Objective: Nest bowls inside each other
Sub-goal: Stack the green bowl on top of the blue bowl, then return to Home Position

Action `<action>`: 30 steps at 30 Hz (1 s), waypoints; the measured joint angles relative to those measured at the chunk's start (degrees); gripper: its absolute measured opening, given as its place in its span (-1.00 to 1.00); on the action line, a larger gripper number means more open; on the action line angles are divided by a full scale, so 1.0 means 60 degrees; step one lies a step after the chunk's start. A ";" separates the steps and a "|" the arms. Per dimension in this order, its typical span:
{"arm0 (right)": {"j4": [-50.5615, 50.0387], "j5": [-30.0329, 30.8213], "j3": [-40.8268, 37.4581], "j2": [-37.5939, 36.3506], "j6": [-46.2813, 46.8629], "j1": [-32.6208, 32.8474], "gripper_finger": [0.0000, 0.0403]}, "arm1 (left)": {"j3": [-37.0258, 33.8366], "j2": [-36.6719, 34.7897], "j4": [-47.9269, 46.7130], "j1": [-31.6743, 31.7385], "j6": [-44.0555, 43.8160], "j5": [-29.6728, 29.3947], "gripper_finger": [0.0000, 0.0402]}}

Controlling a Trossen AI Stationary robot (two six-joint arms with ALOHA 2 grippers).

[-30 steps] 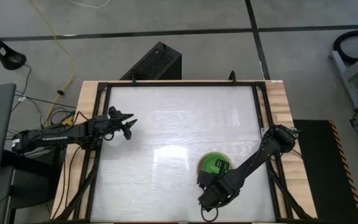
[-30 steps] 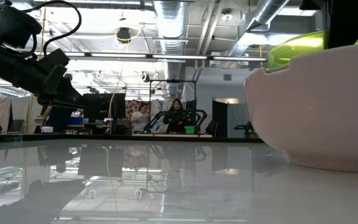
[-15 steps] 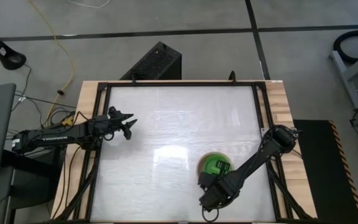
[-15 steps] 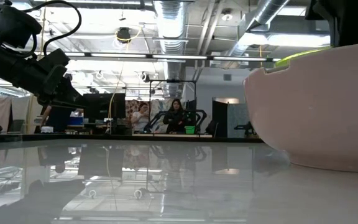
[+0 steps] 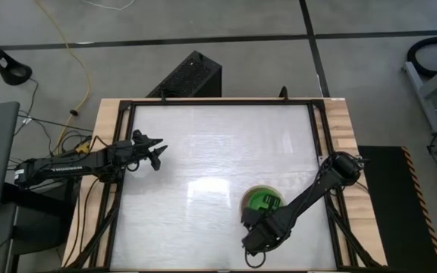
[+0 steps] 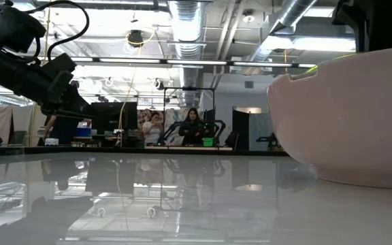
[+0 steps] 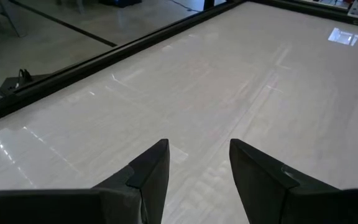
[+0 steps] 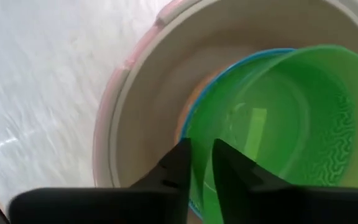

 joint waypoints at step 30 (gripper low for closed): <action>-0.1379 -0.0794 0.2026 -0.0120 -0.1295 -0.0423 -0.02 | 0.0002 -0.0002 0.0000 0.0000 0.0000 0.0001 -0.22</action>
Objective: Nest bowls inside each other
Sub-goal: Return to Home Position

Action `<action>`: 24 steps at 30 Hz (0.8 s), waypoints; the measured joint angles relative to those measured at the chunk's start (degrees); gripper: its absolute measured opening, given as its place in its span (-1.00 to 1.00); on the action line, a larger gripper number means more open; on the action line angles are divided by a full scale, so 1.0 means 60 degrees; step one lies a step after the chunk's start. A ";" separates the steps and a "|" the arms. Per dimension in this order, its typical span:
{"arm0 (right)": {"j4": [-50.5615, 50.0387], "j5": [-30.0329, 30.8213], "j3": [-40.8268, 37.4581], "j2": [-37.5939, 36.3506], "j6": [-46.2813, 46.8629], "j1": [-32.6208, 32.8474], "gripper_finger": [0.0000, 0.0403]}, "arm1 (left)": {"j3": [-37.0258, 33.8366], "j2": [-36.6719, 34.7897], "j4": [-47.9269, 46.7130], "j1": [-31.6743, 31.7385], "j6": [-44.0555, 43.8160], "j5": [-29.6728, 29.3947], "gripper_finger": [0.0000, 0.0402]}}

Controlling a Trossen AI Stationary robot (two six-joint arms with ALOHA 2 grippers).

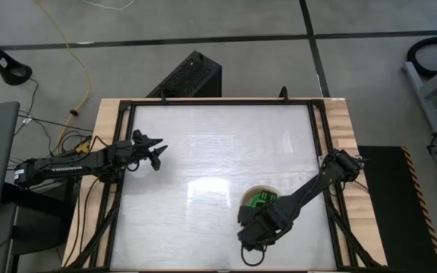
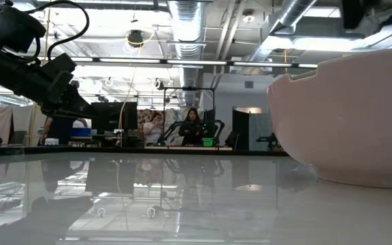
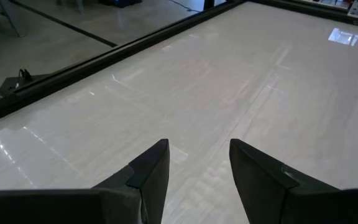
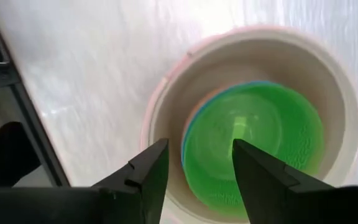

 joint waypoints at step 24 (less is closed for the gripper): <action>0.0628 -0.1021 0.0822 -0.0618 -0.6755 -0.4111 -0.30 | 0.0000 0.0002 0.0000 0.0000 0.0000 0.0002 -0.22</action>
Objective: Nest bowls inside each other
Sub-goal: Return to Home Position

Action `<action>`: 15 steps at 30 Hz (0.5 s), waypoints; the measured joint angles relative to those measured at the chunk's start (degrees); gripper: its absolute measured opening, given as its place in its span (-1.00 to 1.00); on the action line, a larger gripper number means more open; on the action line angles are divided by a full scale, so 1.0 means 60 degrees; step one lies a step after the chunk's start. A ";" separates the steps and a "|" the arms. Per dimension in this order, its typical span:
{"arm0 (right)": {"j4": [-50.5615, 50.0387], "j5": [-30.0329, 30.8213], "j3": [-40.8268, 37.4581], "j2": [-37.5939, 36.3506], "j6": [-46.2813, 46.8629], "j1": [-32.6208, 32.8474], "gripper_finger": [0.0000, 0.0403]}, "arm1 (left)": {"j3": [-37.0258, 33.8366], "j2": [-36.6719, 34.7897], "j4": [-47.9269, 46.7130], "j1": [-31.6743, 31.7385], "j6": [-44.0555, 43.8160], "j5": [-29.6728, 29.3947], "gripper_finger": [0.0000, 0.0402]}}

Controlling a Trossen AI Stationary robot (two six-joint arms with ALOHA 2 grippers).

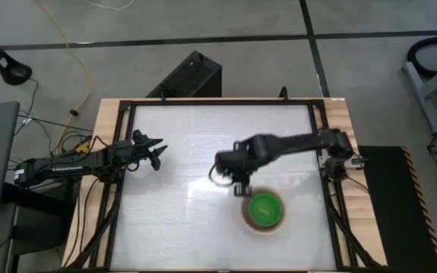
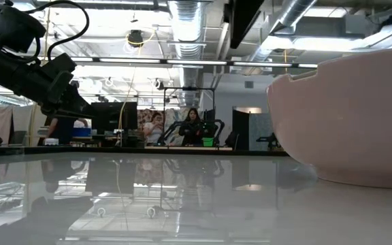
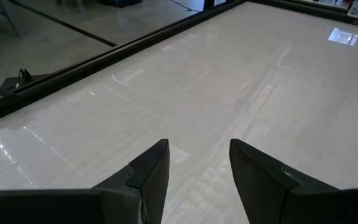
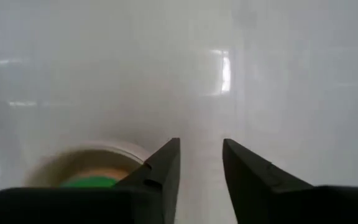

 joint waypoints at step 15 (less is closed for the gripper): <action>0.7862 0.1302 -0.9922 -0.8534 0.1006 -0.0937 -0.90 | 0.0000 -0.0001 0.0000 0.0000 0.0000 -0.0001 -0.22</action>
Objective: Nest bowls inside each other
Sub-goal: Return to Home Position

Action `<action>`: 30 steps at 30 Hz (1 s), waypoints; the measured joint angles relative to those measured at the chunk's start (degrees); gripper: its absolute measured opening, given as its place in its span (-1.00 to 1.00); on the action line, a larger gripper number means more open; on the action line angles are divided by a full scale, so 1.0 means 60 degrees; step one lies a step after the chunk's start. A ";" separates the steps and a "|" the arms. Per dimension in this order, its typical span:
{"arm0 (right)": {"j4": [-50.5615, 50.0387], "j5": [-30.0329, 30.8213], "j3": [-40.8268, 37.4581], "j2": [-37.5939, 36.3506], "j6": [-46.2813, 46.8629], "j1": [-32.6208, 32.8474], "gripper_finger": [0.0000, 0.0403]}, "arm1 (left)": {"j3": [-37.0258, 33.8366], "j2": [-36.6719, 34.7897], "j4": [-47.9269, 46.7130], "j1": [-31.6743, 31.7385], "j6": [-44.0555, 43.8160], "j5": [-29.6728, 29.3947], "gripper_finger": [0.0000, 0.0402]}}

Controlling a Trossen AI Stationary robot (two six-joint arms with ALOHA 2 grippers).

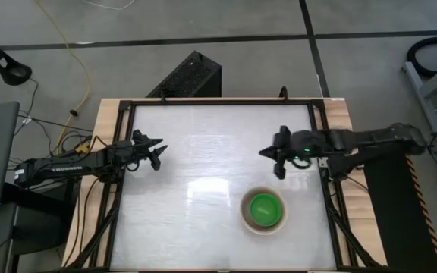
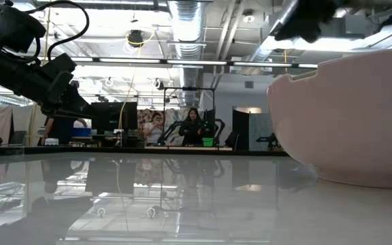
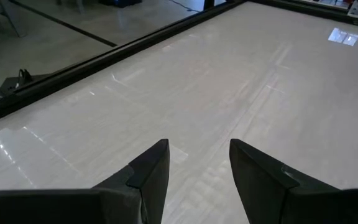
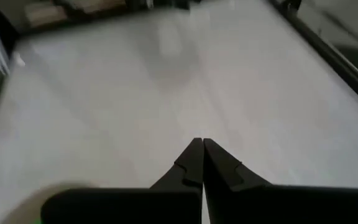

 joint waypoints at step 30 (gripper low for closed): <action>0.8492 -0.0037 -0.8685 -0.4660 -0.1085 -0.0072 -0.96 | 0.0000 0.0000 0.0000 0.0000 0.0000 0.0000 -0.22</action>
